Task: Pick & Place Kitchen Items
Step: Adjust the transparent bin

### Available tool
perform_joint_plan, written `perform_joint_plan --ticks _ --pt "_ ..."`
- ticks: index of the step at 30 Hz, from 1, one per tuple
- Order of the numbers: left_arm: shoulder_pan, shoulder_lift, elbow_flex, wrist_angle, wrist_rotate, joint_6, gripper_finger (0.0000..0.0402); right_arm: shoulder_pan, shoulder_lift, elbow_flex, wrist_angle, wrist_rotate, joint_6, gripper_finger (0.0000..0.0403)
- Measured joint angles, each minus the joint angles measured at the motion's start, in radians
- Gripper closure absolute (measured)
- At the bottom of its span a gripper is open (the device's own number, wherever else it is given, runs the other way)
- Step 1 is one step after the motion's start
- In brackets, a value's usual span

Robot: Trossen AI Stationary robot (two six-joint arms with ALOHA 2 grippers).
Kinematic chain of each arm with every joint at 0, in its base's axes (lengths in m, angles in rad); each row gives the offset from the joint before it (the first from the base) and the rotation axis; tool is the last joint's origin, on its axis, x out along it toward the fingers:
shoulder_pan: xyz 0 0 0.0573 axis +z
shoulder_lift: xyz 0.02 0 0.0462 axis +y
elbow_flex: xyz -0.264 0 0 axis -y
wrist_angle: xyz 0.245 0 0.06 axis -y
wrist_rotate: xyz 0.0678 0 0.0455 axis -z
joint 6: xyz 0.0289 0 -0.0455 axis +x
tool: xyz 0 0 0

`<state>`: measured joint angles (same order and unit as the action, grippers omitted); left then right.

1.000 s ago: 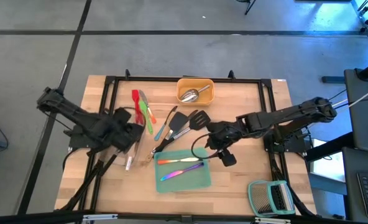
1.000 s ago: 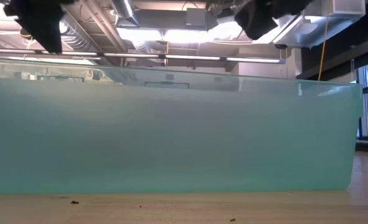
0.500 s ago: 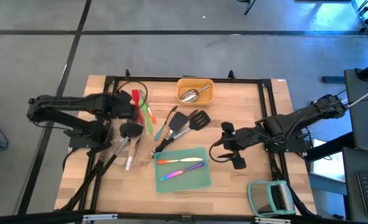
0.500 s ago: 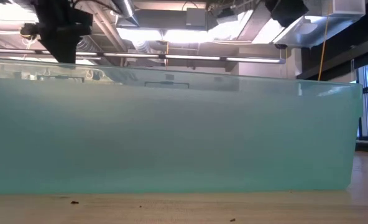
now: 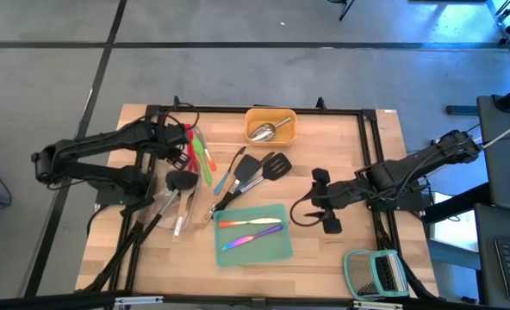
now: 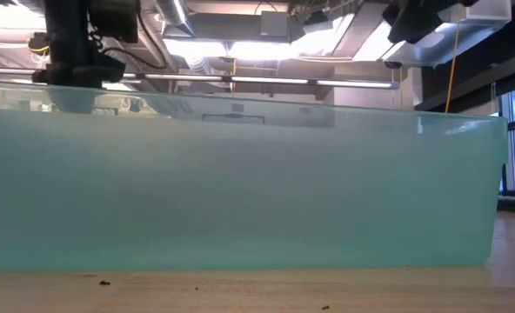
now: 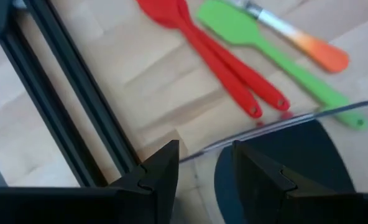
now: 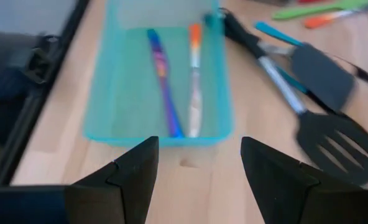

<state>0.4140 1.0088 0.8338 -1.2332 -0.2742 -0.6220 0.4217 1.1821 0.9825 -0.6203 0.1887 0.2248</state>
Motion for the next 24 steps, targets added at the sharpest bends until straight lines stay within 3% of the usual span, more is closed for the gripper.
perform_joint_plan --ticks 9,18,24 --pt "0.005 -0.001 -0.072 0.002 0.051 -0.032 0.0261 0.000 -0.006 0.000 -0.017 0.029 0.011 0.0171" --pt "-0.100 -0.054 -0.076 -0.070 0.137 -0.183 0.0261 0.000 -0.006 0.000 -0.035 0.029 0.006 0.0171" --pt "-0.145 -0.095 -0.031 -0.058 0.070 -0.214 0.0261 -0.003 -0.006 0.000 -0.036 0.044 -0.005 0.0171"
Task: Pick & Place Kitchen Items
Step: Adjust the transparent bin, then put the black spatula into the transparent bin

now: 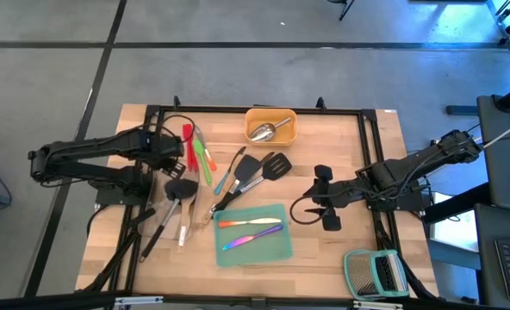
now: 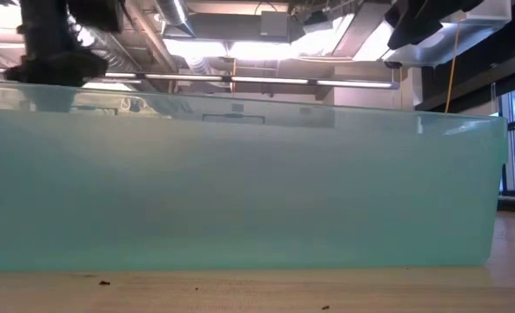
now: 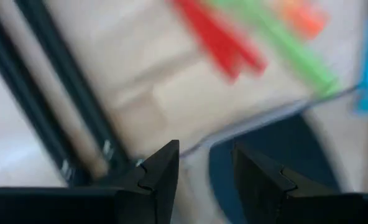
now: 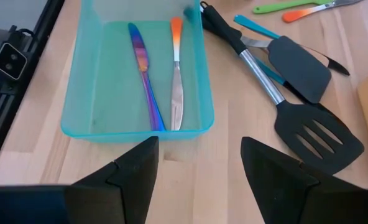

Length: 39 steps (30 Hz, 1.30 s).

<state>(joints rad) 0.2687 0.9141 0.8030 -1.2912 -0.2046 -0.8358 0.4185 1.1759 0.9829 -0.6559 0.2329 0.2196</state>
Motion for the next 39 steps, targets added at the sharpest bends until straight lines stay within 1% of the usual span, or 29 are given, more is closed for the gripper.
perform_joint_plan --ticks 2,3,6,8,11,16,22,24,28,30,33,37,39 --pt "-0.010 -0.010 0.028 0.058 -0.039 0.006 0.0261 -0.007 0.000 0.000 0.000 0.000 -0.011 0.0171" --pt "-0.018 -0.009 0.035 0.085 -0.040 0.014 0.0261 -0.010 0.000 0.000 0.000 0.000 -0.017 0.0171" --pt "-0.055 0.001 0.045 0.233 0.030 0.031 0.0261 -0.021 0.000 0.000 0.001 0.000 -0.024 0.0171" --pt "-0.099 0.021 0.045 0.313 0.070 0.029 0.0261 -0.026 0.000 0.000 0.001 0.000 -0.026 0.0171" --pt "-0.182 0.081 0.045 0.421 0.073 -0.007 0.0261 -0.032 0.000 0.000 0.001 0.000 -0.036 0.0171" --pt "-0.287 0.216 0.048 0.535 0.014 -0.042 0.0261 -0.032 0.000 0.000 0.001 0.003 -0.045 0.0172" --pt "-0.364 0.394 0.130 0.533 -0.098 -0.018 0.0261 -0.032 0.000 0.000 0.001 0.003 -0.052 0.0172" --pt "-0.386 0.450 0.161 0.534 -0.111 -0.017 0.0261 -0.032 0.000 0.000 0.001 0.003 -0.058 0.0172" --pt "-0.395 0.536 0.205 0.539 -0.112 -0.036 0.0247 -0.032 0.000 0.000 0.001 0.003 -0.064 0.0172" --pt "-0.381 0.570 0.204 0.559 -0.093 -0.054 0.0231 -0.032 0.000 0.000 0.000 0.002 -0.064 0.0172" --pt "-0.361 0.625 0.202 0.633 -0.055 -0.054 0.0205 -0.032 0.000 0.000 -0.008 0.002 -0.064 0.0172" --pt "-0.357 0.686 0.202 0.744 -0.081 -0.016 0.0180 -0.032 0.000 0.000 -0.022 0.000 -0.063 0.0172" --pt "-0.357 0.704 0.202 0.755 -0.098 -0.014 0.0177 -0.032 0.000 0.000 -0.023 0.000 -0.063 0.0172"
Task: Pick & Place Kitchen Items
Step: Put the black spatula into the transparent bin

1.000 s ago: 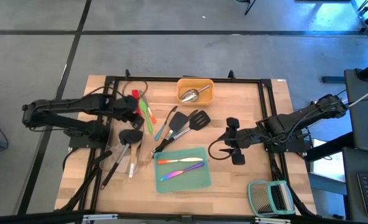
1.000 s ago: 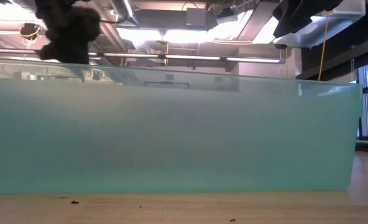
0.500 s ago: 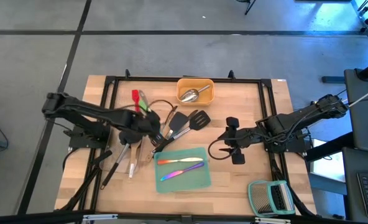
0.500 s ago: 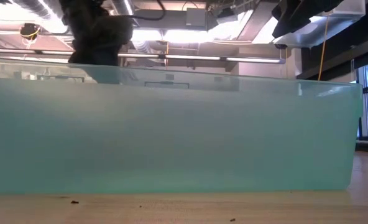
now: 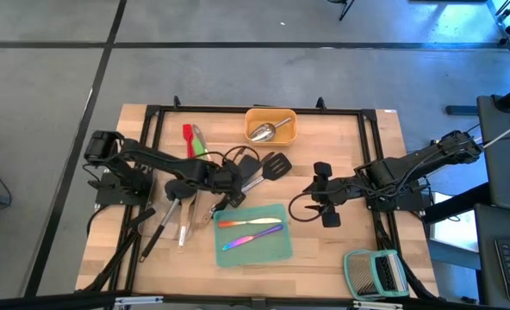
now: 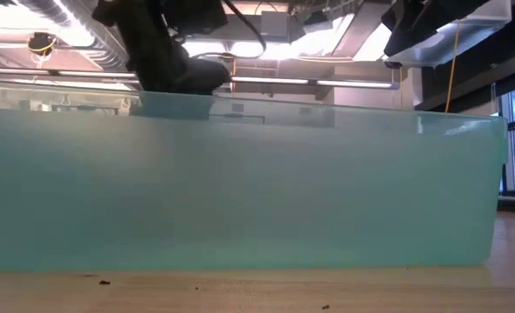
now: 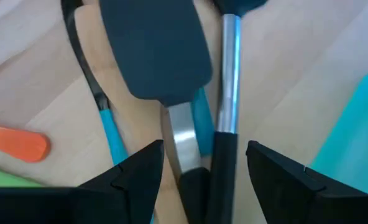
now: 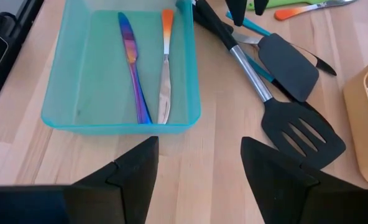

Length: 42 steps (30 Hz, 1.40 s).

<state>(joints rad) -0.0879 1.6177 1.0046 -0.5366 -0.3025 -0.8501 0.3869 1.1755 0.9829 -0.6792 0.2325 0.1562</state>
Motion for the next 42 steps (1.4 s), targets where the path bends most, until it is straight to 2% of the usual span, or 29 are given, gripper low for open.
perform_joint_plan --ticks 10,16,32,42 --pt "-0.010 0.089 0.000 0.025 -0.035 -0.008 0.0187 0.002 0.000 0.000 -0.036 0.000 0.011 0.0171" --pt "0.015 0.091 0.000 0.056 -0.088 0.002 0.0187 0.002 0.000 0.000 -0.036 0.000 0.003 0.0171" --pt "0.033 0.106 0.000 0.073 -0.072 0.018 0.0187 0.002 0.000 0.000 -0.036 0.001 -0.011 0.0171" --pt "0.034 0.191 0.000 0.106 -0.068 0.015 0.0187 0.002 0.000 0.000 -0.036 0.001 -0.014 0.0171"
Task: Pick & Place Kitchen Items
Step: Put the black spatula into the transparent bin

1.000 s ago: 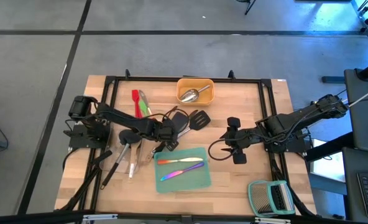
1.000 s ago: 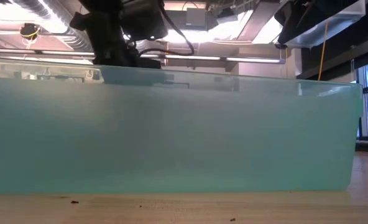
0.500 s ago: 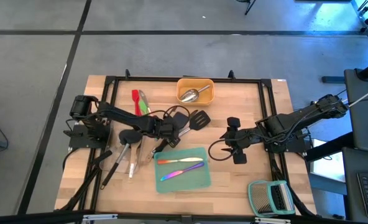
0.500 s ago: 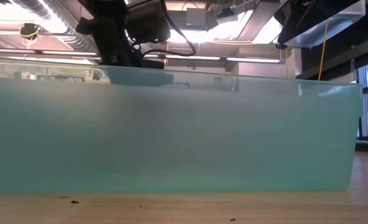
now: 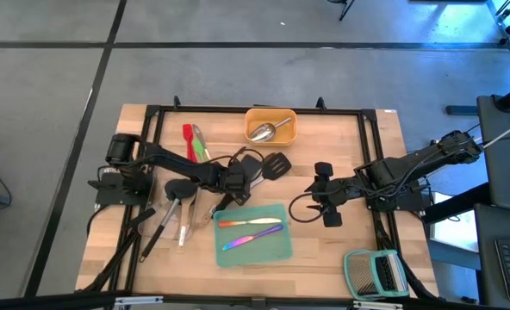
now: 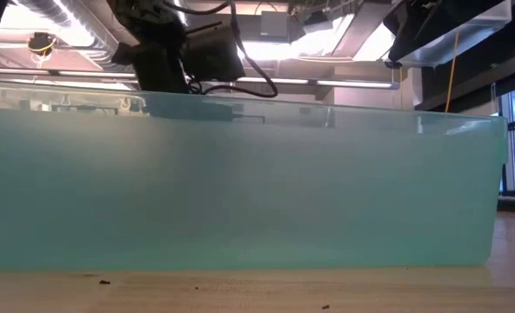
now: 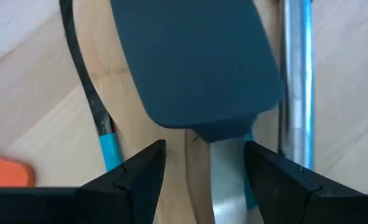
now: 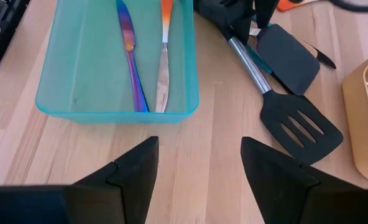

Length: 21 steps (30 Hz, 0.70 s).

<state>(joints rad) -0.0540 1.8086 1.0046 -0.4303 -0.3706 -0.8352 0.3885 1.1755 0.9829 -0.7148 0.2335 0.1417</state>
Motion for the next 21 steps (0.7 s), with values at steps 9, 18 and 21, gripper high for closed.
perform_joint_plan --ticks 9,18,21 --pt "-0.001 0.004 0.002 0.012 -0.016 0.002 0.0228 0.000 0.000 0.000 0.000 0.001 0.000 0.0171" --pt "-0.001 0.003 0.007 0.006 0.003 0.028 0.0354 0.000 0.000 0.000 0.000 0.002 0.000 0.0171" --pt "0.000 0.004 0.028 -0.014 0.028 0.051 0.0379 0.000 0.000 0.000 -0.001 0.002 0.000 0.0171"
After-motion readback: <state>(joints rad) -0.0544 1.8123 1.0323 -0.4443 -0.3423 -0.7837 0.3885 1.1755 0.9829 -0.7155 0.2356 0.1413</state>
